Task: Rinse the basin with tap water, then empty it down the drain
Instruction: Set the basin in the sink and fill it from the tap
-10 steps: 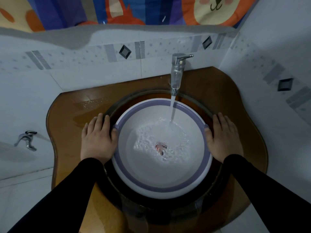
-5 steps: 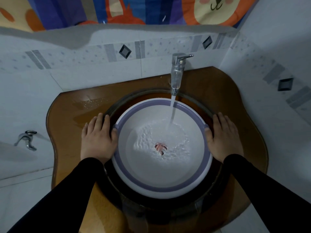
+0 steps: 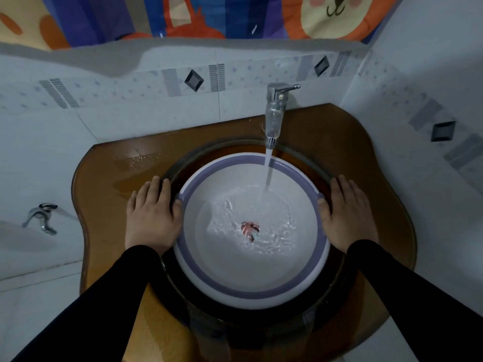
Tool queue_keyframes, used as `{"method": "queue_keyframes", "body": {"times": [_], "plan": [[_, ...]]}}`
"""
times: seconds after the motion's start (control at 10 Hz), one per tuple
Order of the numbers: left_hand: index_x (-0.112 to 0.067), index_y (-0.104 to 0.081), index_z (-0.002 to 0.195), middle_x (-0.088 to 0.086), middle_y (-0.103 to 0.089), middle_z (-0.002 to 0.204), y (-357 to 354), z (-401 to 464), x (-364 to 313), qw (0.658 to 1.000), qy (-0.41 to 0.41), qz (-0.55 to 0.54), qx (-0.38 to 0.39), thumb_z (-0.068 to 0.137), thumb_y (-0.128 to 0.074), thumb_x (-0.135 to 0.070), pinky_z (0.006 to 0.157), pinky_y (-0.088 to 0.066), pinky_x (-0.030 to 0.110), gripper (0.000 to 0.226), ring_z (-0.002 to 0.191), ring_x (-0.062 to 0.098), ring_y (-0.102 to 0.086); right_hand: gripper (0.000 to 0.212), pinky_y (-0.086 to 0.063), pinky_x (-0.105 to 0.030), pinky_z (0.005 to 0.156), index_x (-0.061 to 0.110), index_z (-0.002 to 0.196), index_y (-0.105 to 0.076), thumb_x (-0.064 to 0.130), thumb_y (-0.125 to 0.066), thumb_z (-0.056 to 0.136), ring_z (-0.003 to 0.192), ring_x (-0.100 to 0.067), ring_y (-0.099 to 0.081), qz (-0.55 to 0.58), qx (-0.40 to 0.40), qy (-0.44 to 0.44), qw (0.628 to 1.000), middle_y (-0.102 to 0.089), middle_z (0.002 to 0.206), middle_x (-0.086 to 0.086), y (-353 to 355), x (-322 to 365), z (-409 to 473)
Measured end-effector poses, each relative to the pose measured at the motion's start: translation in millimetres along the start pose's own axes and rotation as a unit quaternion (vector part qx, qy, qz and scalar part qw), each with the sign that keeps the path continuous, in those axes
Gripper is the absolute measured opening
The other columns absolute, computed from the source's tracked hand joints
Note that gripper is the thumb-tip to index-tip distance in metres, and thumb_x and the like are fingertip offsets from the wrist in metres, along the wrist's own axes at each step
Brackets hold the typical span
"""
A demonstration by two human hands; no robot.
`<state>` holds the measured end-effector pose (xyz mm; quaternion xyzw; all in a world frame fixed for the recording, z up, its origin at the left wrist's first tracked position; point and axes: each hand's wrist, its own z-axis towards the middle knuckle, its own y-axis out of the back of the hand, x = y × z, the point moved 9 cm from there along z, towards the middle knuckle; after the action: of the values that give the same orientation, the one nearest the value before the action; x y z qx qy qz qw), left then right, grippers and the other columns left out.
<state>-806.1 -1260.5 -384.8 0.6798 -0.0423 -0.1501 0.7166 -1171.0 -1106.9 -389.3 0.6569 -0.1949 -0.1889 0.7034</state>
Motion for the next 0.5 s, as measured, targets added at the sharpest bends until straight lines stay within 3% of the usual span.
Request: {"method": "queue_keyframes", "body": {"times": [0.5], "plan": [[-0.014, -0.035, 0.147, 0.011, -0.031, 0.155, 1.1, -0.3, 0.1, 1.000, 0.001, -0.005, -0.003, 0.095, -0.018, -0.051, 0.116, -0.015, 0.047, 0.065, 0.142, 0.029, -0.025, 0.067, -0.015, -0.041, 0.115, 0.016, 0.147, -0.027, 0.057, -0.012, 0.096, 0.142, -0.028, -0.023, -0.014, -0.002, -0.007, 1.000, -0.028, 0.155, -0.009, -4.8, -2.8, 2.4]]}}
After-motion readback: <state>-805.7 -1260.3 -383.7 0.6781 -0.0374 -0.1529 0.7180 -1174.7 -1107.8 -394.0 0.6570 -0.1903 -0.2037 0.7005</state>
